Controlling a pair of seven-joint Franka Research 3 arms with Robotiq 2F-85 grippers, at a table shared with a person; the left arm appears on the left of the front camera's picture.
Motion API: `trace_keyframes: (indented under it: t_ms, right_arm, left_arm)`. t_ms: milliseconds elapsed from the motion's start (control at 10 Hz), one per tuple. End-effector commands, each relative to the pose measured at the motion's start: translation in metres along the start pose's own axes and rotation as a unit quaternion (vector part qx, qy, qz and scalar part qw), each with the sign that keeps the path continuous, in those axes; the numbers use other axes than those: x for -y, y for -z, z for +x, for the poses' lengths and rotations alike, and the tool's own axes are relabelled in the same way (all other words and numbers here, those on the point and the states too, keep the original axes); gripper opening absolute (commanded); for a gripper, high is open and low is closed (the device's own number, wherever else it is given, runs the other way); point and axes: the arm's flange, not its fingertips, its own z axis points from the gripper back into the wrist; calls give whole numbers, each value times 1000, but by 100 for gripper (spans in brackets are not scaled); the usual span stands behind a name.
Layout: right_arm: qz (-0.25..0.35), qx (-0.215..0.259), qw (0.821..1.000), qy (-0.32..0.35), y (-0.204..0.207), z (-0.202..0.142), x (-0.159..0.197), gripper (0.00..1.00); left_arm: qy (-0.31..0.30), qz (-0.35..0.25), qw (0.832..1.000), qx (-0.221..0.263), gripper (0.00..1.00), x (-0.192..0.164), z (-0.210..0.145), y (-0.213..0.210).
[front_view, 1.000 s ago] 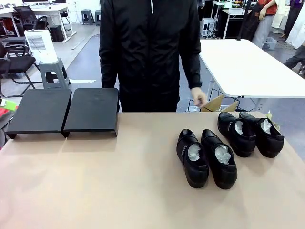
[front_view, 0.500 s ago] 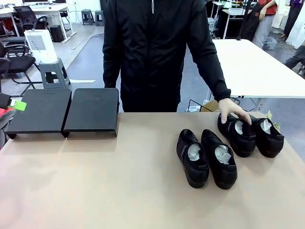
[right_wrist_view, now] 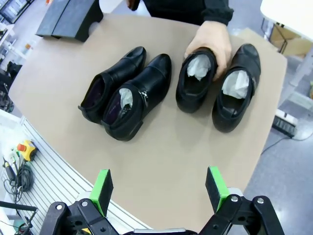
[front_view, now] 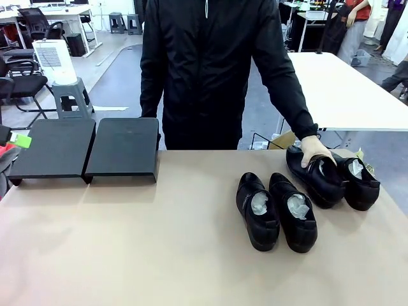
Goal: Organize the shoes by placing them on the stand.
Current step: Pick up one Shoe and place it in the middle of the table.
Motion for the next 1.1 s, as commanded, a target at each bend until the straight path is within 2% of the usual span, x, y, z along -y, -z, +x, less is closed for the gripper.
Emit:
trace_keyframes:
  t_ms: [0, 500, 800, 900, 1000]
  right_arm:
    - [4, 6, 1000, -1, -1, 1, 0, 100]
    - [0, 0, 1000, 0, 0, 0, 0, 100]
    - [-48, -29, 998, -33, 30, 45, -80, 100]
    - [-70, -20, 997, -37, 39, 55, -94, 100]
    - [-67, -23, 997, -22, 54, 64, -106, 100]
  left_arm:
    - [7, -8, 1000, 2, 100, -1, 0, 1]
    - [7, -8, 1000, 2, 100, -1, 0, 1]
    - [7, -8, 1000, 2, 100, -1, 0, 1]
    - [7, -8, 1000, 2, 100, -1, 0, 1]
    - [7, -8, 1000, 2, 100, -1, 0, 1]
